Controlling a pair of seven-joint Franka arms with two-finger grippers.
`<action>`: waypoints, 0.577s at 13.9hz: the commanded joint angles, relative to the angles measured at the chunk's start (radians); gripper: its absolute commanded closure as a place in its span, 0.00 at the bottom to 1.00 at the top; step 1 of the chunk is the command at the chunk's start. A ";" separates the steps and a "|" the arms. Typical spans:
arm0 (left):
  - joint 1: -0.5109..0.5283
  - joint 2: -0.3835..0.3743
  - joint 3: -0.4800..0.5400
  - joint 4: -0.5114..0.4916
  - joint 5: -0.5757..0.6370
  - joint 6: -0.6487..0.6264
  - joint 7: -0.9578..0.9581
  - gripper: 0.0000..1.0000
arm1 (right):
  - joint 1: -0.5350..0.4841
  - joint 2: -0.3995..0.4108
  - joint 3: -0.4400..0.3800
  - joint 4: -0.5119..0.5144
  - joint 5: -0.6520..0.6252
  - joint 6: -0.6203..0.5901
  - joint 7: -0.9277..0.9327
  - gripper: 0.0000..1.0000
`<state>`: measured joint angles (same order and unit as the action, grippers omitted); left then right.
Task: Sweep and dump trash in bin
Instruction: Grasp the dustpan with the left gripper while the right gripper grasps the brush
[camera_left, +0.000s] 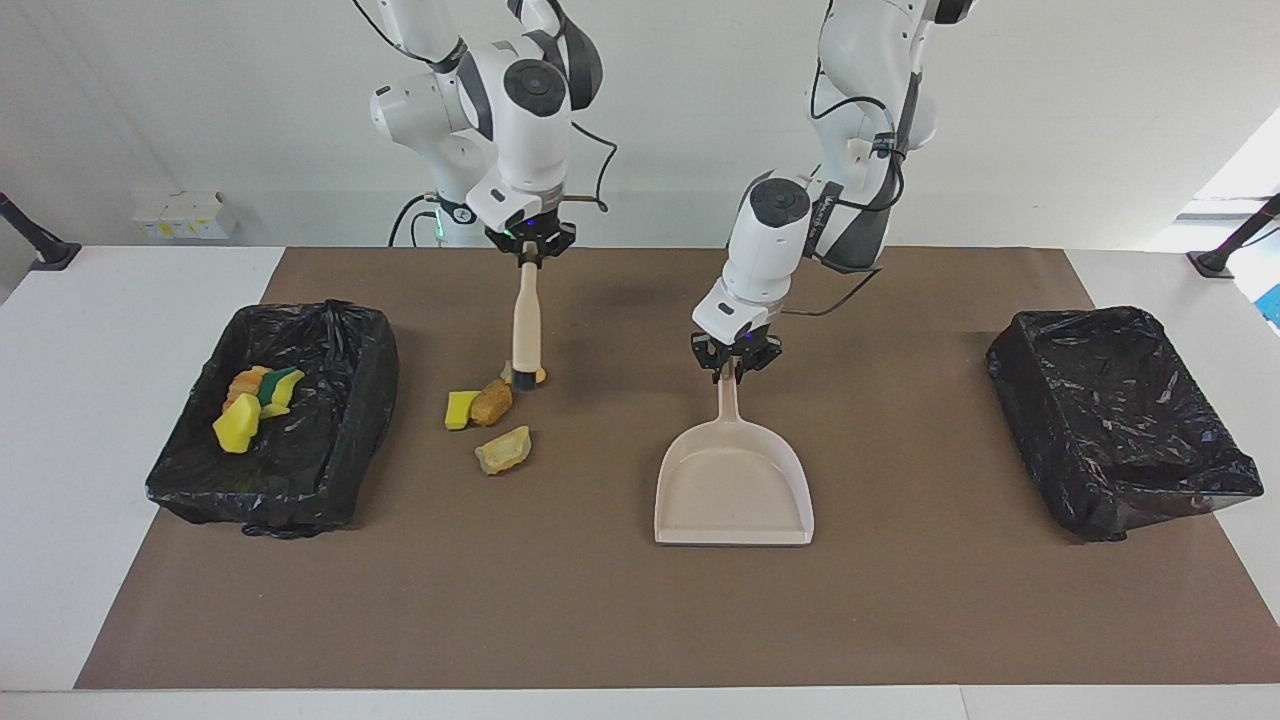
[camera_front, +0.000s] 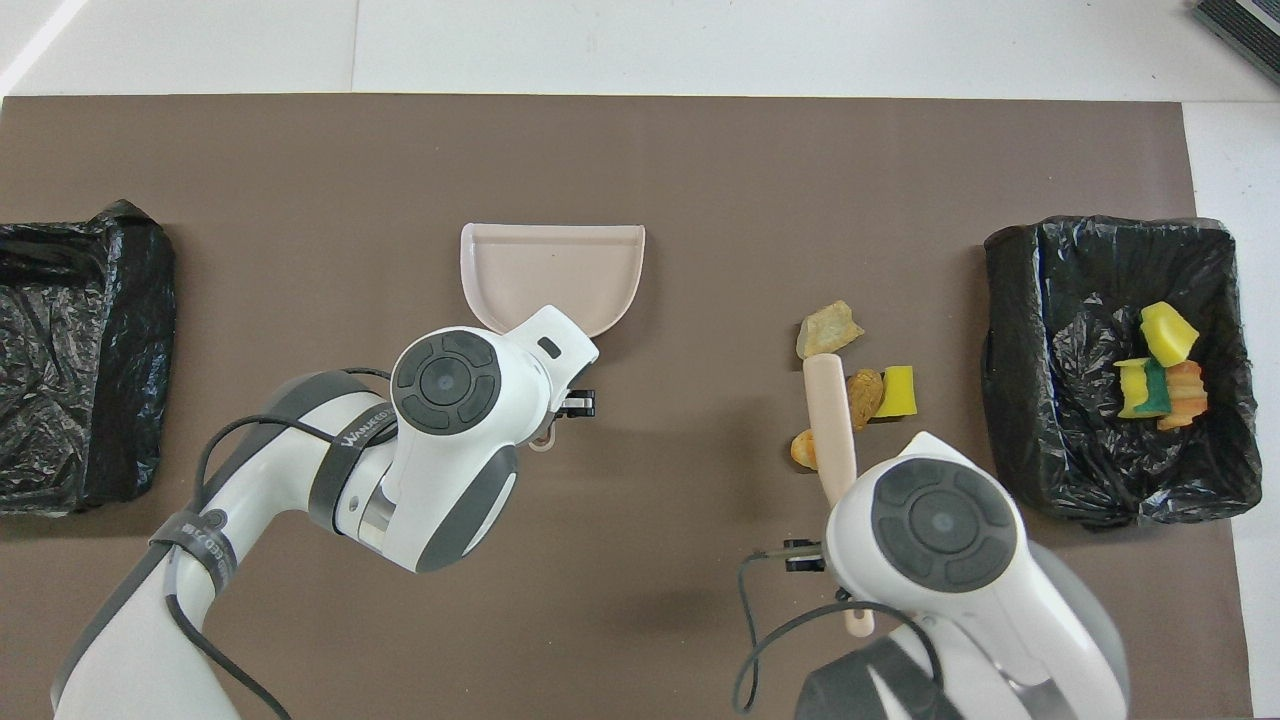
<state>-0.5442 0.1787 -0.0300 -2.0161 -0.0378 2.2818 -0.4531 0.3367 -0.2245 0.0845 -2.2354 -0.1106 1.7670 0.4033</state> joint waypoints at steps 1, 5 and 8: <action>0.067 -0.031 0.004 0.039 0.013 -0.060 0.162 1.00 | -0.138 0.059 0.015 -0.007 -0.151 0.040 -0.131 1.00; 0.167 -0.031 0.004 0.167 0.013 -0.232 0.414 1.00 | -0.232 0.160 0.018 -0.010 -0.186 0.115 -0.204 1.00; 0.228 -0.038 0.004 0.214 0.015 -0.356 0.647 1.00 | -0.219 0.203 0.021 -0.010 -0.054 0.130 -0.192 1.00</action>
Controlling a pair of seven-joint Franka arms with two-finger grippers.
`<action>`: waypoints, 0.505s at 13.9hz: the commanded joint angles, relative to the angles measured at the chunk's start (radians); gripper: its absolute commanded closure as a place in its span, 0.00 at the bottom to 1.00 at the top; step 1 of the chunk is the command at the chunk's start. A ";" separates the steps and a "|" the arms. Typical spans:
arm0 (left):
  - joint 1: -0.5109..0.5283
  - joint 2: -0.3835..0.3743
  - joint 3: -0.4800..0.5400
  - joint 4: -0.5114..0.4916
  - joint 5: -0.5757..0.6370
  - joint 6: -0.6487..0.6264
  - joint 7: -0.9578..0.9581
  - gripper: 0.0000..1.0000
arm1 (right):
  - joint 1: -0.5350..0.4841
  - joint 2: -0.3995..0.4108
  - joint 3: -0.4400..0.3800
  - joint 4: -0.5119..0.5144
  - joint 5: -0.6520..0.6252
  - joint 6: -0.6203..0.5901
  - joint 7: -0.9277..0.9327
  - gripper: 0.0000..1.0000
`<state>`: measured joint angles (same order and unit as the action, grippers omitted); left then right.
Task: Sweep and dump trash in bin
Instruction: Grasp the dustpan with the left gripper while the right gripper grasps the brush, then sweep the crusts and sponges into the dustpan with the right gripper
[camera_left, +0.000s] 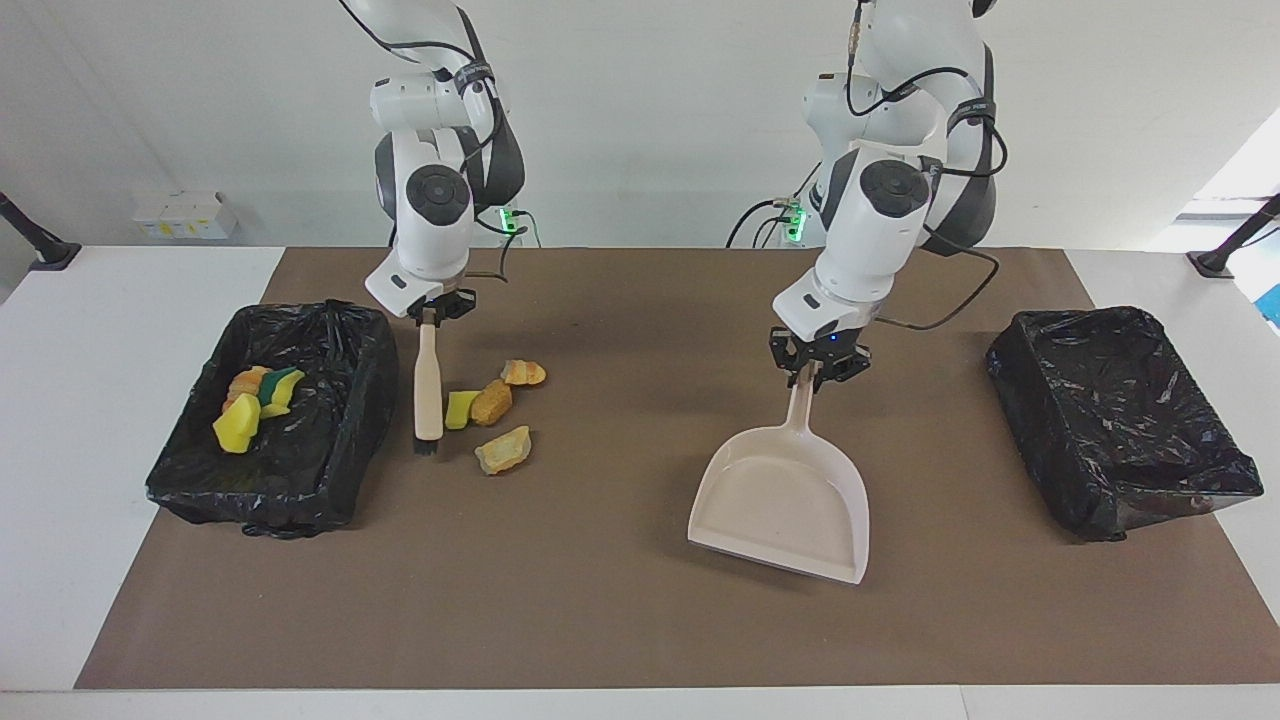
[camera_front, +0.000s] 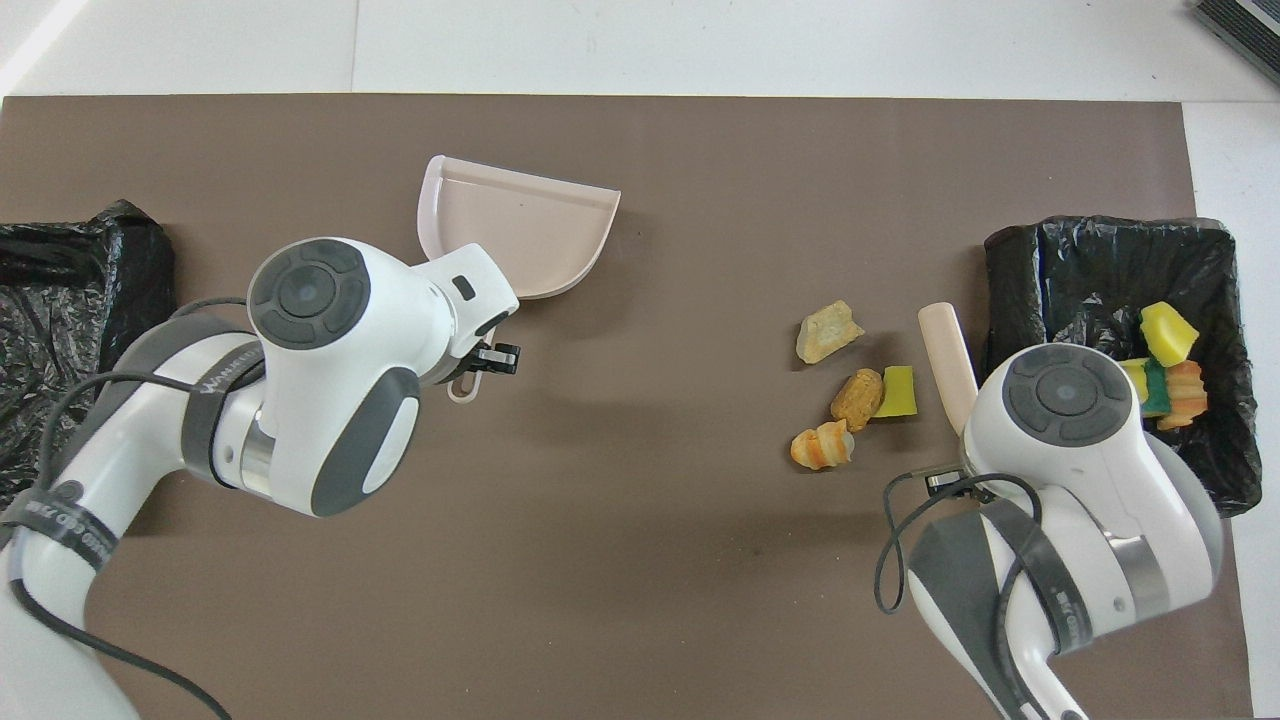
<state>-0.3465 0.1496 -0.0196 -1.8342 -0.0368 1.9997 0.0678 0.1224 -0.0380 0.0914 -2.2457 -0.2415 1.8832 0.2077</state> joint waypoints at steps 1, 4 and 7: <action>0.049 -0.005 -0.007 0.041 0.014 -0.103 0.227 1.00 | 0.000 0.042 0.014 0.004 0.159 0.023 0.006 1.00; 0.095 -0.007 -0.007 0.041 0.015 -0.153 0.451 1.00 | 0.068 0.072 0.014 0.033 0.266 0.028 0.042 1.00; 0.104 -0.010 -0.007 0.033 0.047 -0.168 0.830 1.00 | 0.135 0.095 0.015 0.086 0.367 0.019 0.079 1.00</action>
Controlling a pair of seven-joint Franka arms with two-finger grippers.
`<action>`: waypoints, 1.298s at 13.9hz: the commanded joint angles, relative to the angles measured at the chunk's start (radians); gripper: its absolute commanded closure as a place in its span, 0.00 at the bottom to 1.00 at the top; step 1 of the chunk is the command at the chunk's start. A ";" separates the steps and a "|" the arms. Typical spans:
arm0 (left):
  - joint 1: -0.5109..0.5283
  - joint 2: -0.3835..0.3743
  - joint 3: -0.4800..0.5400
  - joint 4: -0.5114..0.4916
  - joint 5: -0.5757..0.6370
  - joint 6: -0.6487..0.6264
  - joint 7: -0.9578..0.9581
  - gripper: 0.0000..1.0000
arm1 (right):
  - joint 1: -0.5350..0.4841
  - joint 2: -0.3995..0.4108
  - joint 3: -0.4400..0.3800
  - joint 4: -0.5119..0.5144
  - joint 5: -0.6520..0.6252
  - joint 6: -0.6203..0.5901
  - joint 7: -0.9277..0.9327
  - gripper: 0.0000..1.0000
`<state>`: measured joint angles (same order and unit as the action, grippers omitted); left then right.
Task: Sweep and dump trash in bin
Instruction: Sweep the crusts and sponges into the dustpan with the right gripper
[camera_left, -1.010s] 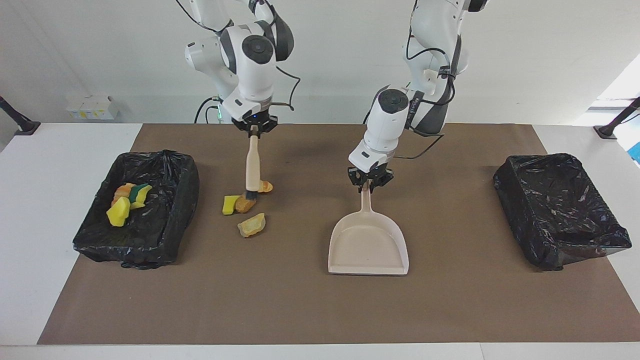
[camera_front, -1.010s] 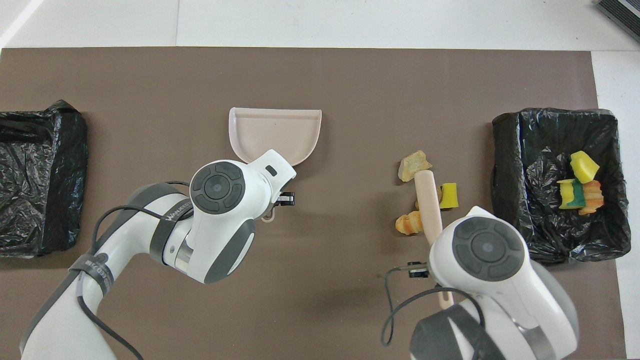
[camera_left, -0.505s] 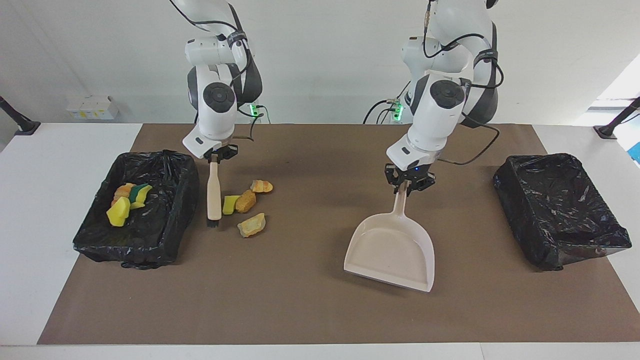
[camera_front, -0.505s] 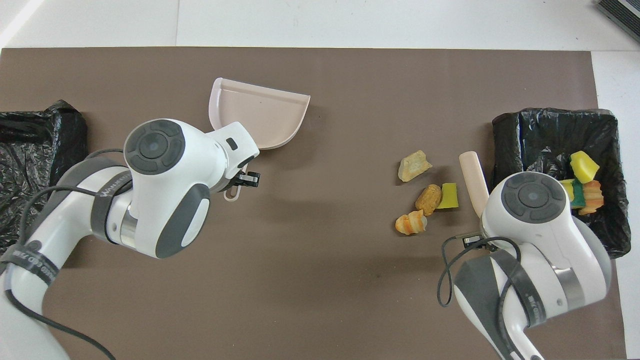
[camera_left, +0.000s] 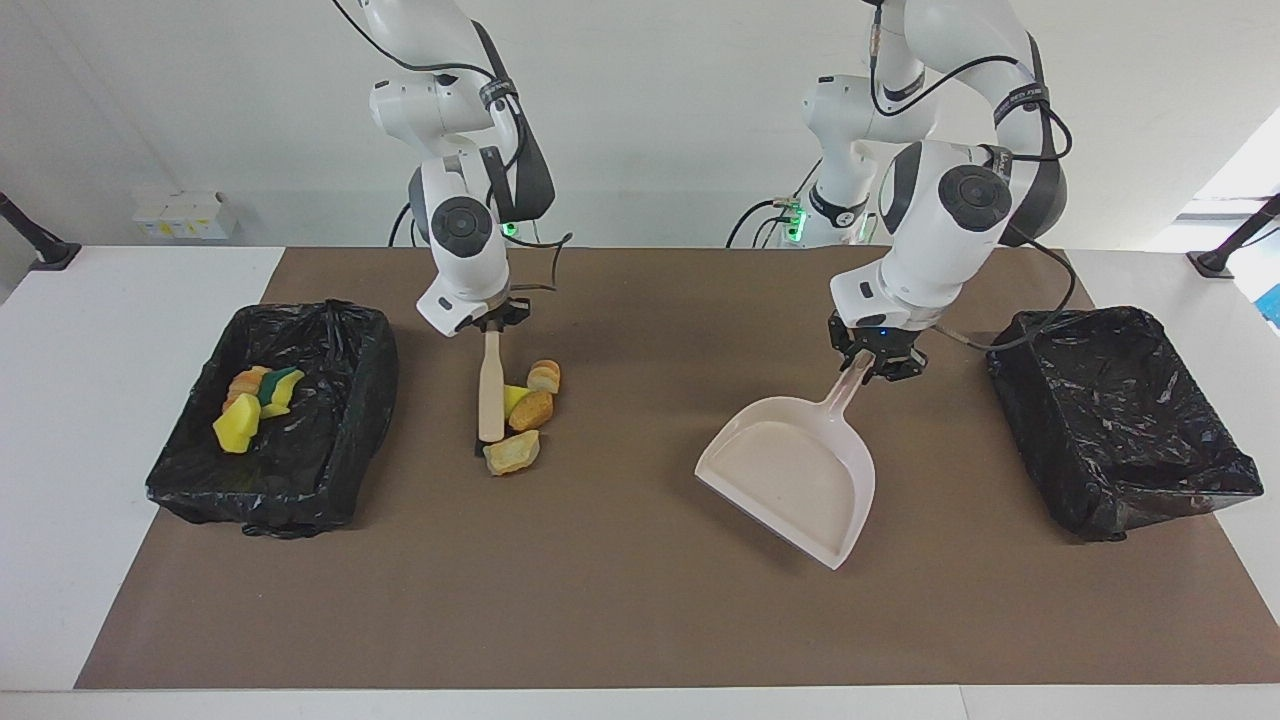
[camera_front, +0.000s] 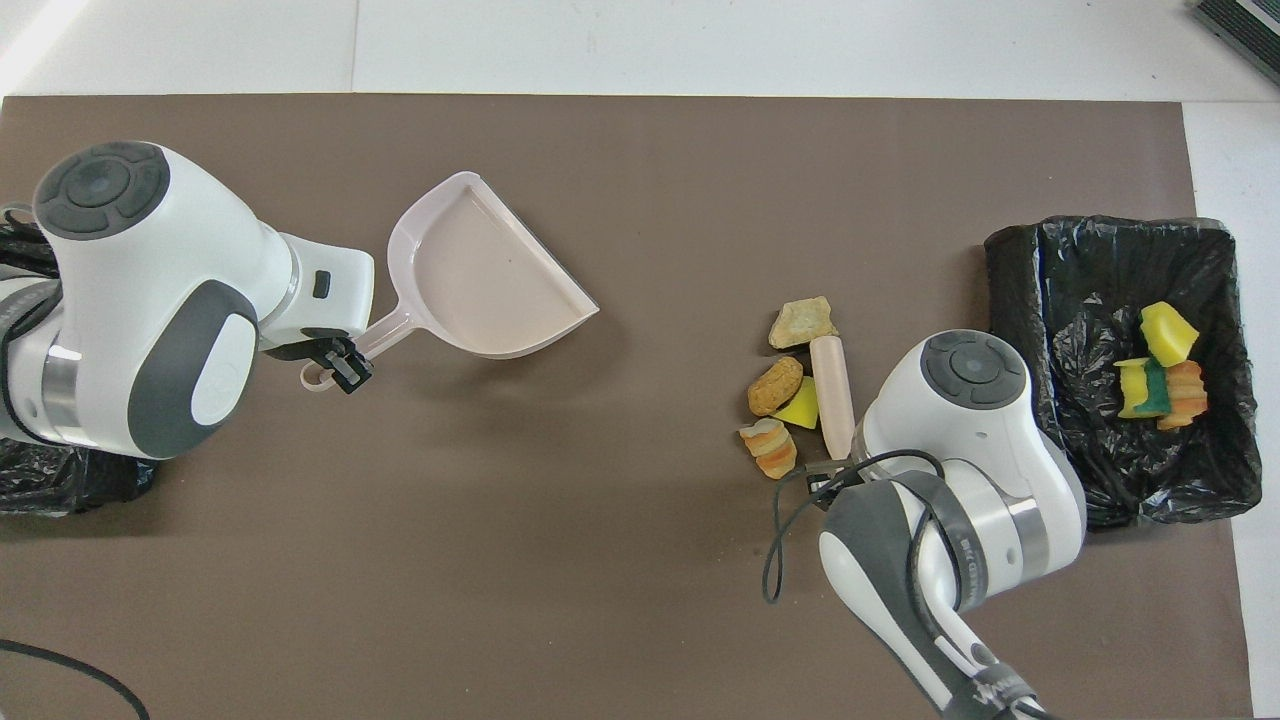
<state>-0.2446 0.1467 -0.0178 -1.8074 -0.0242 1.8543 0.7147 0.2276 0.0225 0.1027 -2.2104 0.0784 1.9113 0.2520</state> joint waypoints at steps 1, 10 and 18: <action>-0.002 -0.012 -0.010 -0.001 0.065 -0.015 0.262 1.00 | 0.036 0.051 0.003 0.089 0.044 -0.026 0.077 1.00; -0.171 -0.062 -0.011 -0.200 0.179 0.123 0.275 1.00 | 0.027 -0.140 0.000 -0.012 -0.311 -0.237 0.102 1.00; -0.180 -0.085 -0.011 -0.253 0.179 0.161 0.267 1.00 | 0.081 0.032 0.005 0.000 -0.057 0.024 0.154 1.00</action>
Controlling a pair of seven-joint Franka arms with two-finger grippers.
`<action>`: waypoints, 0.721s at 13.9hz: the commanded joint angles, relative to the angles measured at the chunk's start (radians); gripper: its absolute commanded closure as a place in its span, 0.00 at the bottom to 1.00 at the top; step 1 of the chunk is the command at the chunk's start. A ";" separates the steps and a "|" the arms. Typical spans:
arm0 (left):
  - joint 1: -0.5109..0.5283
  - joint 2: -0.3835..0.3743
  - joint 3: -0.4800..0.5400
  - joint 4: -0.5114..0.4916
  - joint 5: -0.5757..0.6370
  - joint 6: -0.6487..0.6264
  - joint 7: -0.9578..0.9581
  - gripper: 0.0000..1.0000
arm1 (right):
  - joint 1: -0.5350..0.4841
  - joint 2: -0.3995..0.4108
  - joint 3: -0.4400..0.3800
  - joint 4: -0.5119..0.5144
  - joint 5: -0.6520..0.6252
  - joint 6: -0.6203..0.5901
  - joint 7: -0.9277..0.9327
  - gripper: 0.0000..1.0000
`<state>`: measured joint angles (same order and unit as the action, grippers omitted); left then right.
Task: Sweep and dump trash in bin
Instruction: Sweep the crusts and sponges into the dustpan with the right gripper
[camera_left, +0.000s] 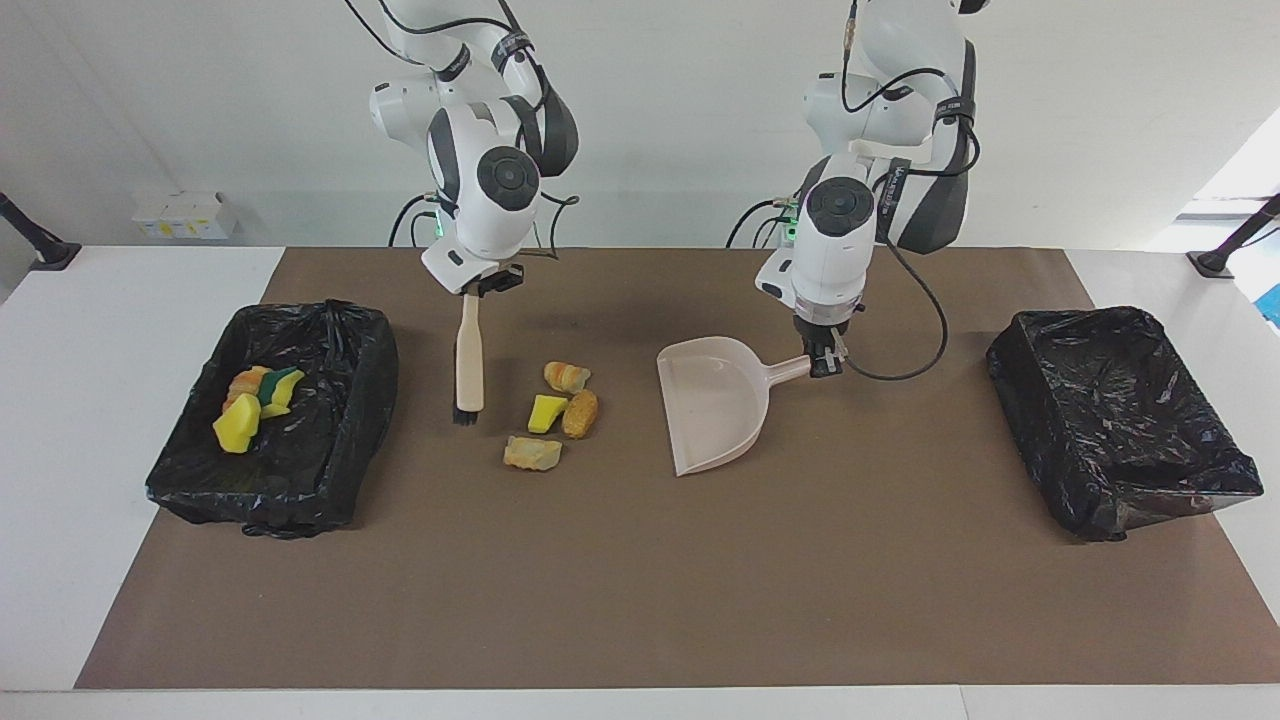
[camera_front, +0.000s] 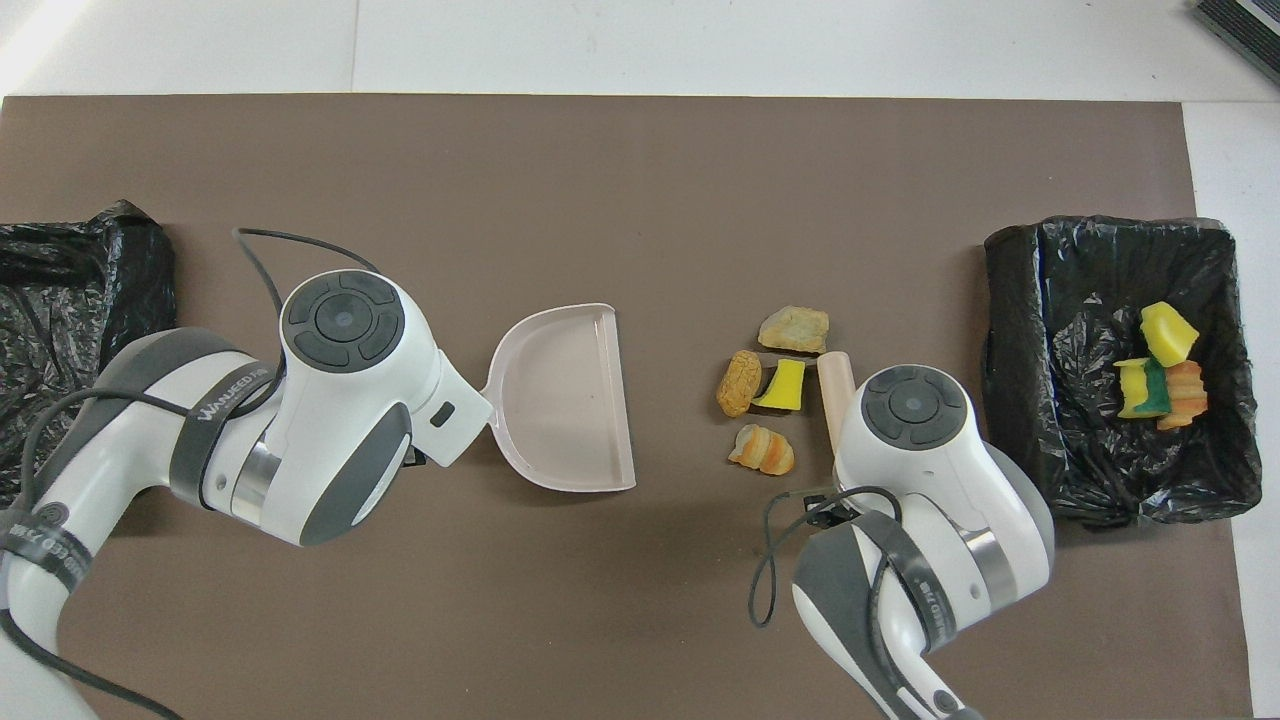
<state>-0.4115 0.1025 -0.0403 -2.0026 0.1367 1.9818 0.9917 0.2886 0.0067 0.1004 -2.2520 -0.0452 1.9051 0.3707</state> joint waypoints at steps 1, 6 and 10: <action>-0.013 -0.043 0.011 -0.062 0.018 0.035 -0.008 1.00 | 0.041 0.080 0.007 0.060 0.114 0.063 0.051 1.00; -0.013 -0.047 0.010 -0.071 0.018 0.055 -0.039 1.00 | 0.158 0.165 0.012 0.164 0.290 0.104 0.048 1.00; -0.015 -0.084 0.010 -0.148 0.018 0.107 -0.042 1.00 | 0.213 0.168 0.016 0.193 0.582 0.190 -0.062 1.00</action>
<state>-0.4118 0.0778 -0.0392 -2.0543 0.1367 2.0239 0.9738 0.4967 0.1571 0.1116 -2.0934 0.4387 2.0727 0.3609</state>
